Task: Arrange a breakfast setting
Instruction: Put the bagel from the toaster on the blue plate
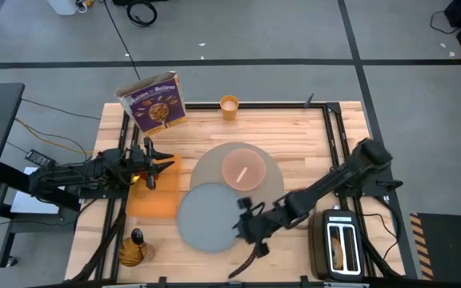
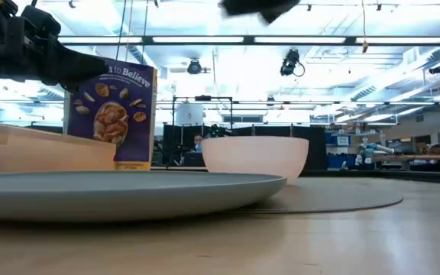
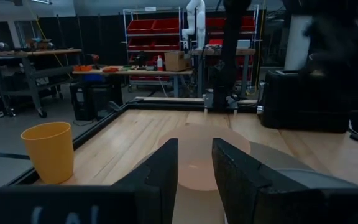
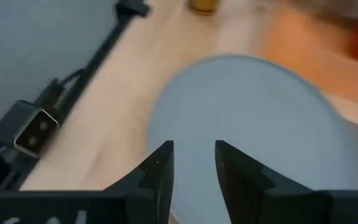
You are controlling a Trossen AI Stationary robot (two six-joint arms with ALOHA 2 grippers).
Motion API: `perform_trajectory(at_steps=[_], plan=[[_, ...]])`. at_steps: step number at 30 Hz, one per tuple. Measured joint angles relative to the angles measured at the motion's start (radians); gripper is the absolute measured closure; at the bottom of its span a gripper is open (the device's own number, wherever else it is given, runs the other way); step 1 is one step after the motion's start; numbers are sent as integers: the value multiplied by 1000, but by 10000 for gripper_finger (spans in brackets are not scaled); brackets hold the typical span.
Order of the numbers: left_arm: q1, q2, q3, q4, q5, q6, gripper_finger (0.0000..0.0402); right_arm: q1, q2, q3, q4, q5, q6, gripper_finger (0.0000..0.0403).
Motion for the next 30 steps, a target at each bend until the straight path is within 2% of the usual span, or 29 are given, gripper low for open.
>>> perform_trajectory(at_steps=[7,14,17,21,25,30], plan=[[0,0,0,0,0,0,294,-114,-236,0,-414,84,55,265],[0,0,0,0,0,0,294,-177,-357,0,-663,38,219,266],[0,0,0,0,0,0,294,-151,-398,0,-731,-57,425,266],[0,0,0,0,0,0,294,-74,-434,0,-793,-194,789,269],[0,0,0,0,0,0,294,63,-447,0,-819,-331,1131,270],[0,0,0,0,0,0,294,282,-445,0,-760,-463,1604,270]])
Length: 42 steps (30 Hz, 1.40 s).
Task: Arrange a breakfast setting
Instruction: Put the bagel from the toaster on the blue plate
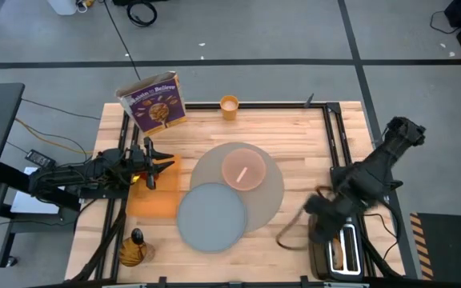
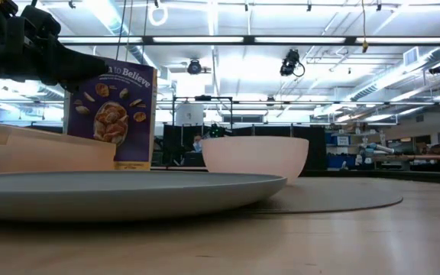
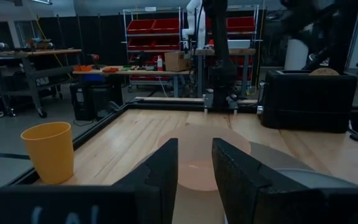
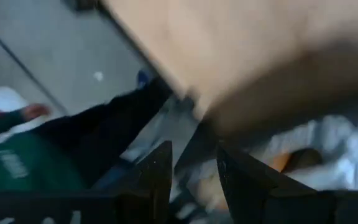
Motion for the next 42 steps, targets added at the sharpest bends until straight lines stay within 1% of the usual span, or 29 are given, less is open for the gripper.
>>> perform_trajectory(at_steps=[2,3,5,7,12,15,19,25,32,36,42], plan=[[0,0,0,0,0,0,294,77,8,0,51,-23,212,270],[0,0,0,0,0,0,294,109,12,0,65,-32,291,269],[0,0,0,0,0,0,294,153,19,0,54,-50,400,268],[0,0,0,0,0,0,294,182,24,0,20,-59,458,266],[0,0,0,0,0,0,294,206,25,0,-168,-27,506,249],[0,0,0,0,0,0,294,205,25,0,-212,-42,528,228],[0,0,0,0,0,0,294,197,29,0,-174,-39,565,214],[0,0,0,0,0,0,294,197,76,-2,-130,-29,580,215],[0,0,0,0,0,0,294,197,108,-78,-9,-100,605,216],[0,0,0,0,0,0,294,197,109,-112,68,-99,618,227],[0,0,0,0,0,0,294,198,106,-161,149,-93,671,261]])
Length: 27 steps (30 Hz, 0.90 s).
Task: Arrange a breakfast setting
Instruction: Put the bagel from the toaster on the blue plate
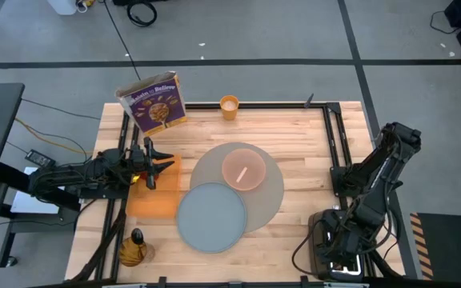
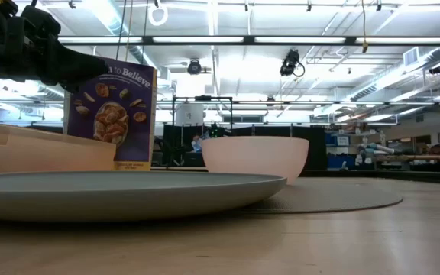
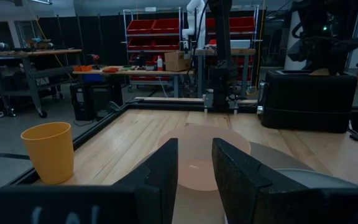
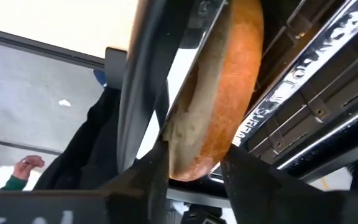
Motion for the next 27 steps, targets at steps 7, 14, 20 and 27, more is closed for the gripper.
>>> perform_trajectory(at_steps=[7,14,20,27], plan=[[0,0,0,0,0,0,294,-1,-9,-9,-5,-6,2,316],[0,0,0,0,0,0,294,0,-64,29,-49,-9,7,359],[0,0,0,0,0,0,294,-1,-154,101,-134,-85,32,355],[0,0,0,0,0,0,294,1,-262,149,-162,-127,73,357]])
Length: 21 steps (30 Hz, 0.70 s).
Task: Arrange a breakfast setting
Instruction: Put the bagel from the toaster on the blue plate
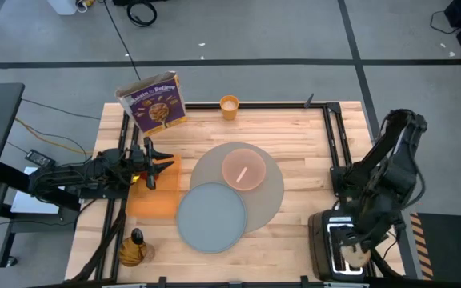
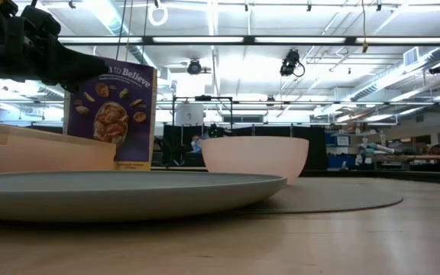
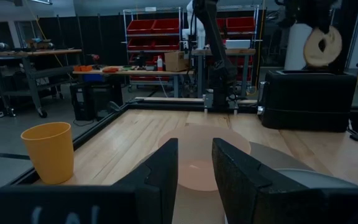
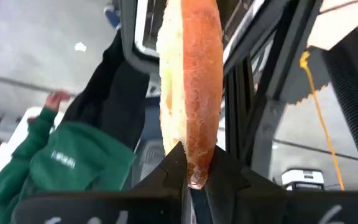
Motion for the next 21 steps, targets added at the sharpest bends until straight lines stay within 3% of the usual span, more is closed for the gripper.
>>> perform_trajectory(at_steps=[4,9,16,21], plan=[[0,0,0,0,0,0,294,-1,-42,9,42,48,-2,357],[0,0,0,0,0,0,294,-31,-27,10,110,273,-101,357],[0,0,0,0,0,0,294,-133,136,9,249,525,-463,357],[0,0,0,0,0,0,294,-221,277,9,530,580,-752,357]])
